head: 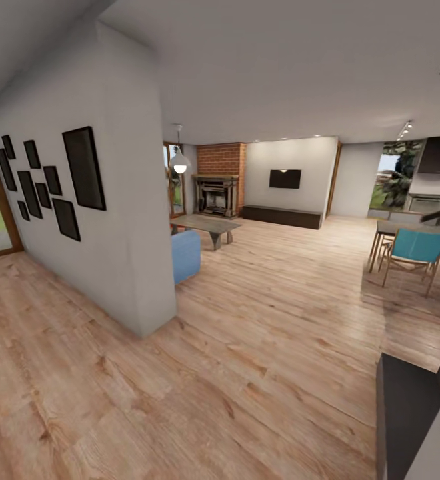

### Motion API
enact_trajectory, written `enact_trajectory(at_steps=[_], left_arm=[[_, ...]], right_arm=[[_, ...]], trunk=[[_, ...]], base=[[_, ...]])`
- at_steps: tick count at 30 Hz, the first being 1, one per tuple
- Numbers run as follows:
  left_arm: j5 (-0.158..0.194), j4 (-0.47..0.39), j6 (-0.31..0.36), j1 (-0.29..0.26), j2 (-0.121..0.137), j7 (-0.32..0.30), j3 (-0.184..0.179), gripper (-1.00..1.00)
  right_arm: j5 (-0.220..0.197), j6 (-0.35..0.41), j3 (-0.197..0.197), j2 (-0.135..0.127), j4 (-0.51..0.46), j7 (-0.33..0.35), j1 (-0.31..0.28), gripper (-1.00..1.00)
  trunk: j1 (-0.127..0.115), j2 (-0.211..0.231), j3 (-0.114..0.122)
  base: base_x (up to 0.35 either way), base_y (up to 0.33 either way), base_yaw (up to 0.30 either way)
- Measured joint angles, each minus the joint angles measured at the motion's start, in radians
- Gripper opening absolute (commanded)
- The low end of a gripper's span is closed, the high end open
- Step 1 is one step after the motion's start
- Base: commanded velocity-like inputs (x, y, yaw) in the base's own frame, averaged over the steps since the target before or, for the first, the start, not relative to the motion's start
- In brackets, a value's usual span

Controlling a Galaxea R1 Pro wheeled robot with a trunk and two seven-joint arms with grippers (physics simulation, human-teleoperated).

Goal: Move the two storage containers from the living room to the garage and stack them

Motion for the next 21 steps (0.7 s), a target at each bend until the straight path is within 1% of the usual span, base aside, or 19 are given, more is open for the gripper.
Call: enact_trajectory(at_steps=[2,5,14,15,18,21], left_arm=[[0.000,0.000,0.000,0.000,0.000,0.000,0.000,1.00],[0.000,0.000,0.000,0.000,0.000,0.000,0.000,1.00],[0.000,0.000,0.000,0.000,0.000,0.000,0.000,1.00],[0.000,0.000,0.000,0.000,0.000,0.000,0.000,1.00],[0.002,0.000,-0.004,0.000,0.000,0.000,0.003,1.00],[0.002,0.000,-0.004,0.000,0.000,0.000,0.003,1.00]], right_arm=[[0.000,0.000,0.000,0.000,0.000,0.000,0.000,1.00],[0.000,0.000,-0.001,0.000,0.000,0.000,0.000,1.00],[0.000,0.001,0.000,-0.001,0.000,0.000,0.000,1.00],[0.000,0.001,0.000,-0.001,0.000,0.000,0.000,1.00],[-0.001,0.006,-0.007,0.014,-0.009,0.000,0.003,1.00],[-0.001,0.006,-0.007,0.014,-0.008,0.000,0.003,1.00]], trunk=[[0.000,0.000,0.000],[0.000,0.000,0.000],[0.000,0.000,0.000],[0.000,0.000,0.000],[0.001,0.000,0.000],[0.001,0.000,0.000]], base=[[0.323,0.000,-0.226],[0.323,0.000,-0.100],[0.323,0.000,-0.014],[0.000,0.000,0.000],[0.000,0.000,0.000],[0.000,0.000,0.000]])
